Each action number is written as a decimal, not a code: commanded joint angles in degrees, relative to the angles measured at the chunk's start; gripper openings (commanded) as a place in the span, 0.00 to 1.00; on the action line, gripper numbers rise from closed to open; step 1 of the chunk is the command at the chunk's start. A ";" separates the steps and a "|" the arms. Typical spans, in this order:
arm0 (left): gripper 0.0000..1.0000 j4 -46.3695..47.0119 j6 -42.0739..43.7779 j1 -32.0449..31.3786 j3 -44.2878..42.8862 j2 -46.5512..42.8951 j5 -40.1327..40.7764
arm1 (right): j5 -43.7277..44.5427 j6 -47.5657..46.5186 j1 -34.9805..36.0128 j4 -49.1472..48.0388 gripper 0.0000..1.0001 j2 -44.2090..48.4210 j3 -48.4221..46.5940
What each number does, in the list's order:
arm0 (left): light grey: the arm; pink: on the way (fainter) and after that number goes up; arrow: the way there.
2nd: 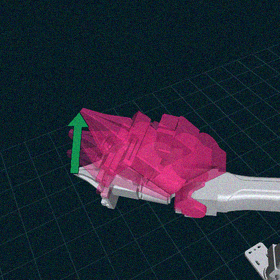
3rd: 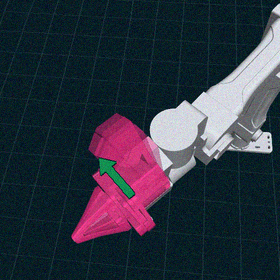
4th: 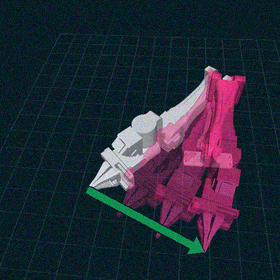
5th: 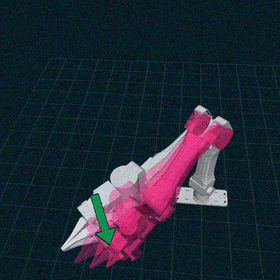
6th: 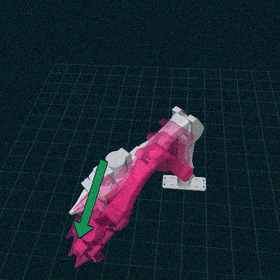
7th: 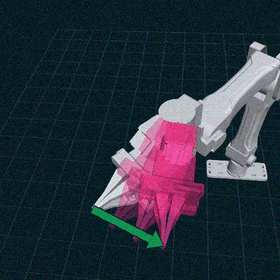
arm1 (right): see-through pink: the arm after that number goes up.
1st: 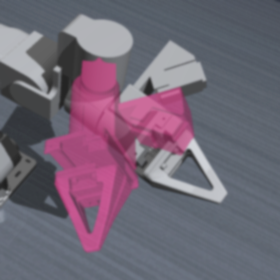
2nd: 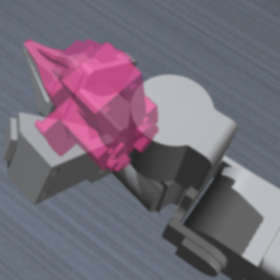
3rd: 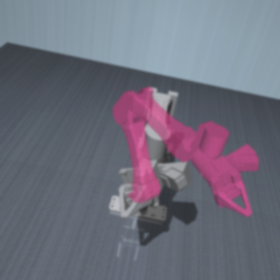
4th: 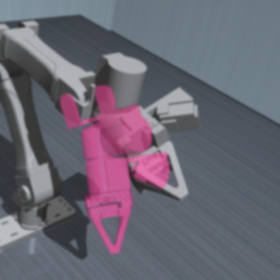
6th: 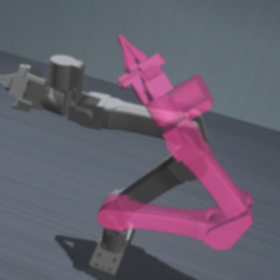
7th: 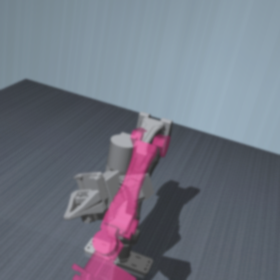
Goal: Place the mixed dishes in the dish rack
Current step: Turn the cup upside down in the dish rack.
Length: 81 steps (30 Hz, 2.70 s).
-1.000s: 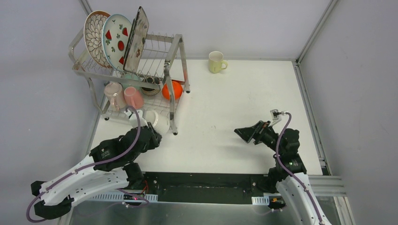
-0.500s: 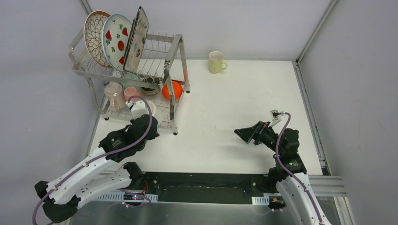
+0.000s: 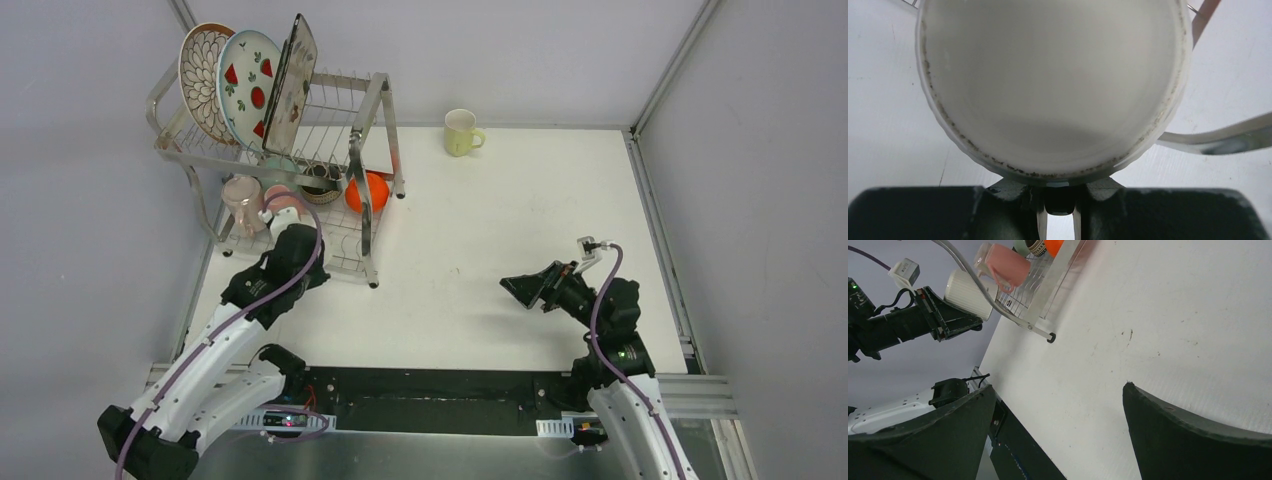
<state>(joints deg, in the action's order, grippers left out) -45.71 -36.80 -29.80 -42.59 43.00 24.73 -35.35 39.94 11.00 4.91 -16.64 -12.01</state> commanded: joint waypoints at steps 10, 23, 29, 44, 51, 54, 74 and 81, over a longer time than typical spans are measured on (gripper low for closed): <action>0.00 14.77 9.20 11.20 0.52 4.07 -7.69 | -0.87 0.60 -0.12 1.82 1.00 3.16 -1.12; 0.00 25.62 18.69 13.66 5.56 6.79 -13.34 | -0.60 0.84 -0.14 2.57 1.00 3.96 -1.45; 0.00 30.38 21.72 14.04 7.06 8.22 -12.93 | -0.50 1.18 -0.11 2.30 1.00 3.79 -1.56; 0.00 40.42 27.19 16.39 4.98 19.70 -10.31 | -0.82 2.23 -0.12 2.35 1.00 3.44 -1.79; 0.09 40.99 26.59 17.34 5.37 21.97 -9.70 | -0.36 2.08 -0.08 2.24 1.00 3.26 -1.86; 0.13 41.32 26.94 17.86 5.91 22.55 -9.62 | -0.35 1.98 -0.11 2.21 1.00 3.00 -2.04; 0.49 34.80 24.00 18.38 5.20 18.29 -14.61 | 2.30 2.68 -0.12 6.79 1.00 -2.27 -4.38; 0.76 29.28 21.97 18.38 5.93 8.99 -18.56 | 3.04 2.31 -0.07 7.07 0.99 -6.75 -6.79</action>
<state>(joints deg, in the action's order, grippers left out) -13.34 -13.02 -12.25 -35.55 57.63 9.61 -33.58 42.17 11.00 12.64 -21.98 -15.14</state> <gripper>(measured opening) 0.679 0.996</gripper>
